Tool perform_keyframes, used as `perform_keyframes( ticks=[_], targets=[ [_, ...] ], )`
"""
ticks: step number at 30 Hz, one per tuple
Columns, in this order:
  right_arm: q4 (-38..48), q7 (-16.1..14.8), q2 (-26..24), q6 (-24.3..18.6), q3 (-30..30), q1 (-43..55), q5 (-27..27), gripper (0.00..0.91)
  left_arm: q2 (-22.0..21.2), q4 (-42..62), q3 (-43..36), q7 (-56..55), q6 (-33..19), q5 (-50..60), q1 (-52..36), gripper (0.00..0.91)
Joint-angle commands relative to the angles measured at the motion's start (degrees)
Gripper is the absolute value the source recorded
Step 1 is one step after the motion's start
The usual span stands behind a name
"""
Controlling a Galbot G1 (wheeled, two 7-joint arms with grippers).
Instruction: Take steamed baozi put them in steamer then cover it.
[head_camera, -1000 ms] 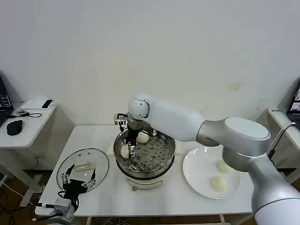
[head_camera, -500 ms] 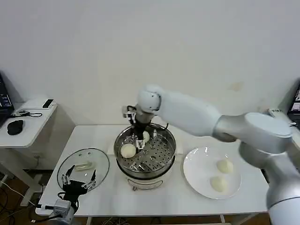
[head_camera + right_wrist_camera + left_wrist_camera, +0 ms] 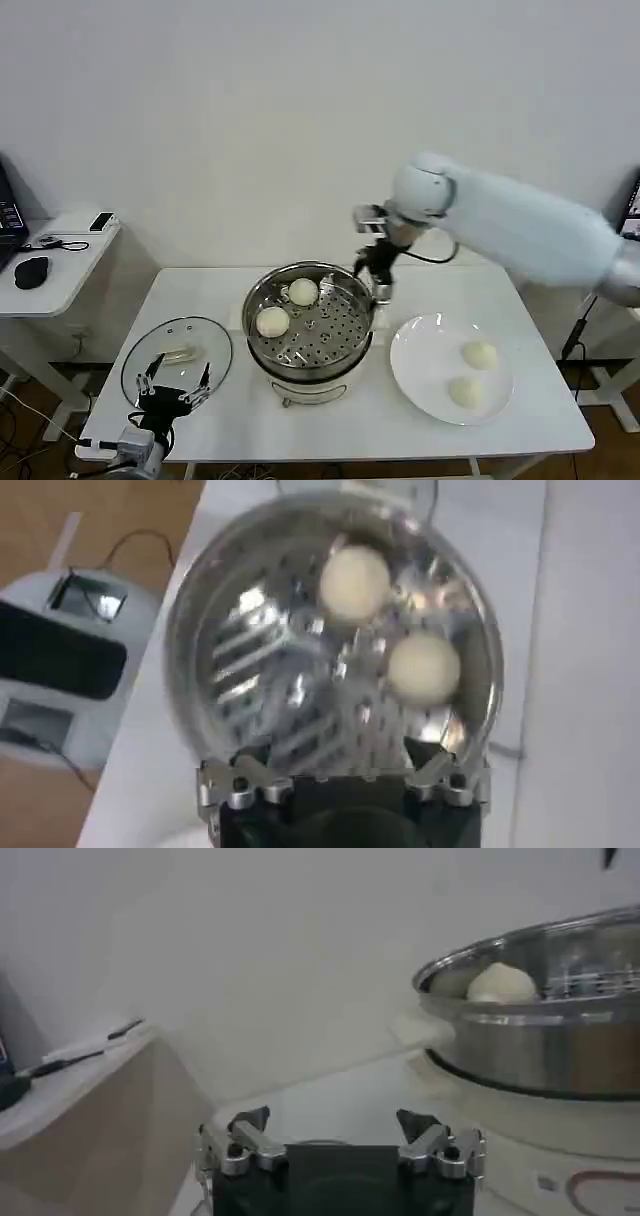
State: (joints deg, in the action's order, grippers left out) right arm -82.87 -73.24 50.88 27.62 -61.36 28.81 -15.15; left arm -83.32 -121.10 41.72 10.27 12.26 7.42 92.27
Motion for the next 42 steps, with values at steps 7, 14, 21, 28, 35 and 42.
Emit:
perform_keyframes(
  ticks=[7, 14, 21, 28, 35, 42],
  targets=[
    [-9.47, -1.28, -20.04, -2.01, -1.29, -10.08, 8.72, 0.907, -0.39, -1.52, 0.32, -0.18, 0.05, -0.11, 1.73, 0.907],
    [-5.87, -0.98, -18.94, -3.04, 4.34, -17.78, 13.17, 0.907, -0.65, -1.53, 0.11, -0.21, -0.03, 0.73, 2.58, 0.907],
    [-3.2, -1.23, -16.85, -4.3, 6.37, -22.02, 17.44, 0.907, -0.9, -1.34, 0.22, -0.01, 0.02, 1.05, 2.45, 0.907],
    [-1.67, -0.99, -16.05, -4.82, 5.76, -23.55, 18.79, 0.907, -1.15, -0.73, 0.24, 0.19, 0.07, 1.45, 1.8, 0.907],
    [-0.83, -1.07, -15.95, -5.46, 5.27, -25.16, 20.31, 0.907, -1.12, 0.08, 0.28, 0.44, 0.11, 1.71, 1.16, 0.907],
    [1.04, 0.48, -14.82, -5.39, 6.65, -27.68, 21.55, 0.907, -1.21, 0.42, 0.28, 0.48, 0.11, 1.72, 0.95, 0.907]
  ],
)
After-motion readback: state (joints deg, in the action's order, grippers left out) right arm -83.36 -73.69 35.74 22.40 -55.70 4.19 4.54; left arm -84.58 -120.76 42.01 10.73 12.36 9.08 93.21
